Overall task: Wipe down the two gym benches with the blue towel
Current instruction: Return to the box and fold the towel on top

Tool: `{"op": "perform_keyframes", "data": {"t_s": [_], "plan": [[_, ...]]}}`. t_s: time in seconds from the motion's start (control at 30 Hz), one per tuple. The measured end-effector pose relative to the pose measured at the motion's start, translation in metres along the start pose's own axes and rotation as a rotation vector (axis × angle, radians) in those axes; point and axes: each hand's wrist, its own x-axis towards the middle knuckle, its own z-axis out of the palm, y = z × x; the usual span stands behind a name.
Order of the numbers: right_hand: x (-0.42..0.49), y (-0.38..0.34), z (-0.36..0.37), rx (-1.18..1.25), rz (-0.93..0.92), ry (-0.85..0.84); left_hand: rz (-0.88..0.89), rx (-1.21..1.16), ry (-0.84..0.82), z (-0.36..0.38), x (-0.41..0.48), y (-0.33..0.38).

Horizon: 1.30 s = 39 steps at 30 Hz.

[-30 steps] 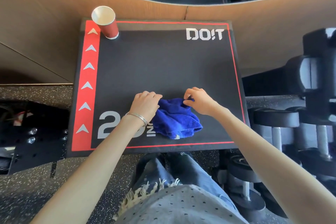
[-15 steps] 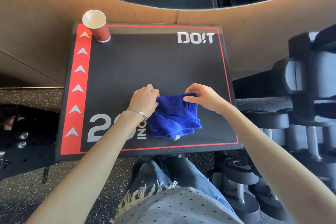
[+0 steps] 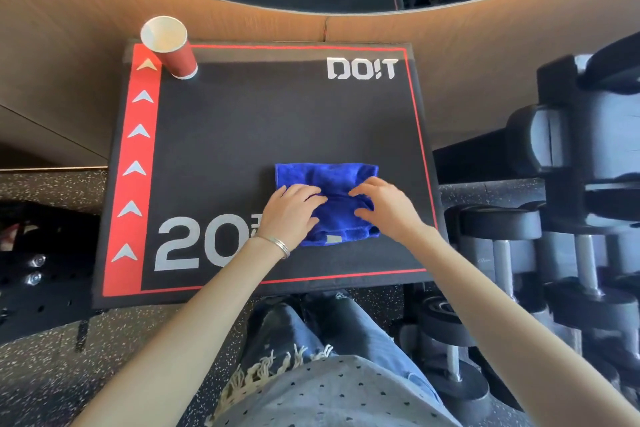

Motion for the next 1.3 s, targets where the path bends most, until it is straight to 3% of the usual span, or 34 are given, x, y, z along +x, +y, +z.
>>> {"op": "perform_keyframes", "data": {"t_s": [0.17, 0.27, 0.33, 0.4, 0.47, 0.6, 0.7, 0.8, 0.9, 1.0, 1.17, 1.3], "plan": [[-0.014, 0.004, 0.01, 0.032, -0.016, 0.025, -0.02, -0.025, -0.009, 0.0, 0.0, 0.002], [-0.026, 0.003, 0.017, -0.028, -0.069, 0.158, 0.023, -0.044, 0.125, -0.003, -0.009, 0.004], [-0.033, 0.003, 0.023, -0.094, -0.082, 0.112, 0.041, -0.055, 0.198, -0.001, -0.022, 0.004], [-0.037, 0.004, 0.028, -0.128, -0.059, 0.031, 0.039, -0.034, 0.169, 0.003, -0.031, 0.004], [-0.037, 0.003, 0.028, -0.144, -0.058, 0.056, 0.02, -0.022, 0.156, 0.004, -0.033, 0.006], [-0.031, -0.001, 0.021, -0.243, -0.076, 0.107, -0.007, -0.086, 0.309, -0.003, -0.027, 0.008], [-0.028, -0.002, 0.016, -0.133, -0.082, 0.085, -0.029, -0.154, 0.376, -0.01, -0.026, 0.007], [-0.029, -0.01, 0.014, -0.032, -0.126, -0.045, -0.074, -0.218, 0.373, -0.018, -0.025, 0.003], [-0.028, -0.015, 0.018, -0.114, -0.146, 0.046, -0.046, -0.202, 0.358, -0.026, -0.025, -0.001], [-0.027, -0.02, 0.015, 0.003, -0.096, 0.142, -0.016, -0.125, 0.297, -0.026, -0.026, -0.004], [-0.026, -0.026, 0.005, 0.083, -0.103, 0.113, 0.006, 0.009, 0.166, -0.012, -0.021, 0.015], [-0.026, -0.021, 0.005, -0.063, -0.15, 0.068, -0.103, 0.003, 0.235, -0.009, -0.017, 0.026]]}}
